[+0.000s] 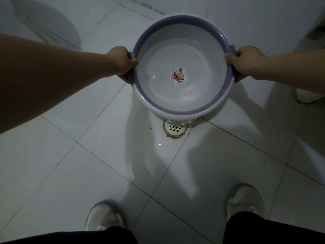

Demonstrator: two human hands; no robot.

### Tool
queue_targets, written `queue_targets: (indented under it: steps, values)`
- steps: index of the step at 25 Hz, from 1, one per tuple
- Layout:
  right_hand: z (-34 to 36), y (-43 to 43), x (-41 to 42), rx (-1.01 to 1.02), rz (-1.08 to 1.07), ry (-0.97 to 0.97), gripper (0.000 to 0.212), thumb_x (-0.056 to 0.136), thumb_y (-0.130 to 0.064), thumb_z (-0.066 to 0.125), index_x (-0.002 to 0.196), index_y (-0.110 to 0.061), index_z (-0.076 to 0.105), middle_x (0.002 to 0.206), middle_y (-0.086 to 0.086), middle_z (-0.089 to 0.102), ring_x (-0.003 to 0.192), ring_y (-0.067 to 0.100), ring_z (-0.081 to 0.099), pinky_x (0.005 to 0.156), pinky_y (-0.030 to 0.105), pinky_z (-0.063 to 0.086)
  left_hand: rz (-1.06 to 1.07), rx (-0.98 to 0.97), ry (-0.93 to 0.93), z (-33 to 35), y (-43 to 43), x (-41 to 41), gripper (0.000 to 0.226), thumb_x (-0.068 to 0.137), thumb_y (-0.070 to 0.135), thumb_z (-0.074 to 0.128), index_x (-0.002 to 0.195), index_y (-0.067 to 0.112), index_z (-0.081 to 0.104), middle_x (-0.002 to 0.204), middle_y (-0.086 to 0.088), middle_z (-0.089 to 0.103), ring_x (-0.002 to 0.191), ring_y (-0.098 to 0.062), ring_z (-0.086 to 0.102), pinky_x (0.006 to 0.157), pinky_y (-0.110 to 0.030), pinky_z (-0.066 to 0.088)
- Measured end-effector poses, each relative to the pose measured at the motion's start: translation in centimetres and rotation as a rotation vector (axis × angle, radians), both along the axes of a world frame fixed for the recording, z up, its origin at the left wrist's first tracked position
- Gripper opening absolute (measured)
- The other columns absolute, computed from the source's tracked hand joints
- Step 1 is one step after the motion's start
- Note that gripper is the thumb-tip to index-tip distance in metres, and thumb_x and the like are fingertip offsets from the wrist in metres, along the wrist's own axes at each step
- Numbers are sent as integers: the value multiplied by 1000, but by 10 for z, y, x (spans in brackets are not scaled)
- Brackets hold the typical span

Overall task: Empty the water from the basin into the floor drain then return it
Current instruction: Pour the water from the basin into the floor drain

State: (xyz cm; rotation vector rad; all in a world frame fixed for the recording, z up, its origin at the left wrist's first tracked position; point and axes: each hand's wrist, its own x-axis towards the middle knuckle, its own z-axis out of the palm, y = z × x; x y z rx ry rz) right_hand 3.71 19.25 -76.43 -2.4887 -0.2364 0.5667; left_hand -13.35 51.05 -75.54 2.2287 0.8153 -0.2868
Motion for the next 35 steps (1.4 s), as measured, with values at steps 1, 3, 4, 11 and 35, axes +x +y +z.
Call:
queue_targets:
  steps: [1, 3, 4, 11, 35]
  values:
    - [0, 0, 0, -2, 0, 3, 42, 99, -39, 48, 101, 2, 60, 79, 20, 64, 48, 28, 64, 37, 25, 53, 2, 0, 3, 0, 0, 0, 31, 100, 23, 50, 110, -5, 58, 76, -13, 68, 46, -17, 69, 39, -21, 54]
    - [0, 0, 0, -3, -2, 10, 42, 99, -39, 49, 102, 1, 60, 80, 20, 64, 51, 29, 65, 40, 28, 55, 9, -12, 9, 0, 0, 0, 32, 100, 24, 50, 112, -5, 58, 78, -14, 69, 56, -21, 71, 45, -25, 58]
    - [-1, 0, 0, -8, -1, 7, 41, 99, -39, 49, 101, 0, 59, 79, 19, 64, 50, 28, 65, 39, 27, 54, 11, -18, 9, 0, 0, 0, 32, 100, 23, 50, 112, -5, 58, 78, -14, 69, 59, -22, 71, 46, -26, 58]
    - [-4, 1, 3, 0, 1, -7, 41, 99, -40, 49, 100, 0, 60, 69, 14, 63, 37, 18, 63, 36, 24, 53, 15, -40, -1, -2, 3, 0, 31, 100, 22, 49, 110, -6, 57, 77, -18, 70, 54, -22, 71, 43, -25, 57]
    - [-1, 2, -6, -7, 13, 6, 48, 100, -39, 47, 111, 6, 60, 91, 25, 65, 65, 34, 66, 65, 40, 57, -13, 52, -9, -4, 0, 0, 23, 99, 22, 49, 101, 0, 54, 74, -9, 64, 50, -18, 65, 34, -15, 47]
